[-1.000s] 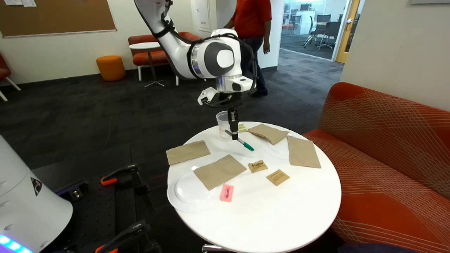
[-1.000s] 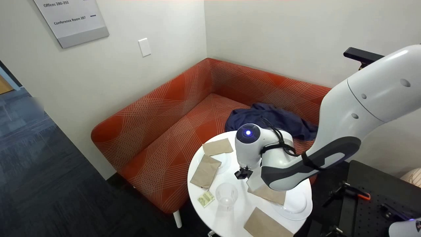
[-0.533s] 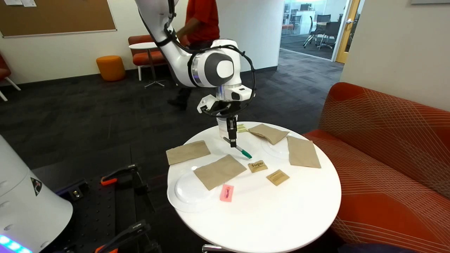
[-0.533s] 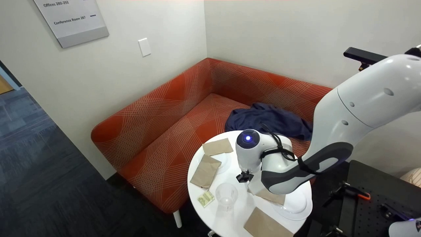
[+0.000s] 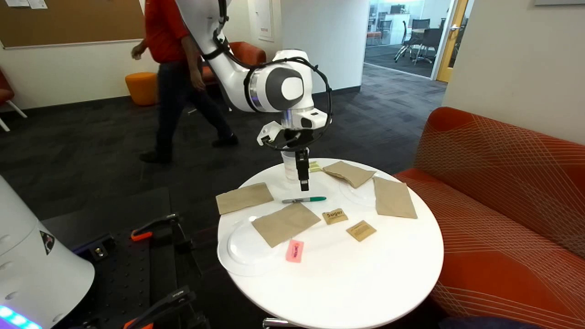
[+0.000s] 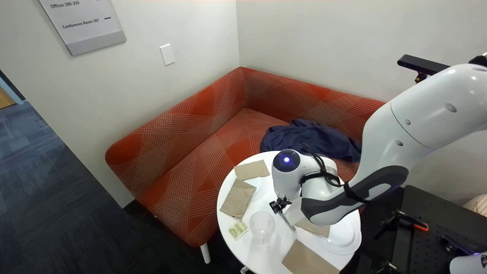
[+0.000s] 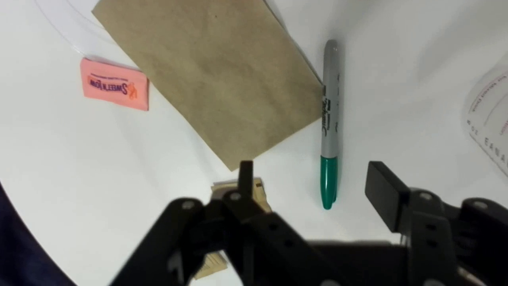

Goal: Pick the marker from the cup and put it on the table

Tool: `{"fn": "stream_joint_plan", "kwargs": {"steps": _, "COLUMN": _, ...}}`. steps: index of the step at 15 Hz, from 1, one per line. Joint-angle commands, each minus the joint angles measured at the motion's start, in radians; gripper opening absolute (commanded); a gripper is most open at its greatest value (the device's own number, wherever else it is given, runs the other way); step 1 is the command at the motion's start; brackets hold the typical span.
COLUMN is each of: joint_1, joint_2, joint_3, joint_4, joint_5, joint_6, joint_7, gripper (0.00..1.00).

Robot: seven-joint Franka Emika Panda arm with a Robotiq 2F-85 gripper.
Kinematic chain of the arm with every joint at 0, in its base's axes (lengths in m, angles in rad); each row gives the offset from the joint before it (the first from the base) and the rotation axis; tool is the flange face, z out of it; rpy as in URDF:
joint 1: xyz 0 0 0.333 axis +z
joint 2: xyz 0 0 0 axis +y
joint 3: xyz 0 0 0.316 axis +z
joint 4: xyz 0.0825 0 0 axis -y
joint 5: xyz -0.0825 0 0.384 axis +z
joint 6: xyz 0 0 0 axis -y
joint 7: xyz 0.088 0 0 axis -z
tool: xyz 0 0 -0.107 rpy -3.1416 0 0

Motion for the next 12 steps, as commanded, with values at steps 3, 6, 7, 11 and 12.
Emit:
{"fn": "stream_joint_plan", "kwargs": {"steps": 3, "joint_1": 0.043, "joint_2": -0.108, "joint_3": -0.044, "joint_4": -0.038, "joint_5": -0.011, "joint_6": 0.015, "joint_7": 0.063, "gripper": 1.00}}
{"fn": "stream_joint_plan", "kwargs": {"steps": 6, "joint_1": 0.054, "joint_2": -0.176, "joint_3": -0.055, "joint_4": -0.052, "joint_5": -0.034, "joint_6": 0.004, "joint_7": 0.096, "gripper": 1.00}}
{"fn": "stream_joint_plan", "kwargs": {"steps": 7, "joint_1": 0.052, "joint_2": -0.199, "joint_3": -0.050, "joint_4": -0.058, "joint_5": -0.036, "joint_6": 0.001, "joint_7": 0.102, "gripper": 1.00}}
{"fn": "stream_joint_plan", "kwargs": {"steps": 11, "joint_1": 0.032, "joint_2": -0.300, "joint_3": -0.001, "joint_4": -0.085, "joint_5": -0.005, "joint_6": -0.073, "joint_7": 0.080, "gripper": 1.00}}
{"fn": "stream_joint_plan", "kwargs": {"steps": 12, "joint_1": 0.025, "joint_2": -0.327, "joint_3": 0.014, "joint_4": -0.093, "joint_5": 0.014, "joint_6": -0.102, "joint_7": 0.085, "gripper": 1.00}}
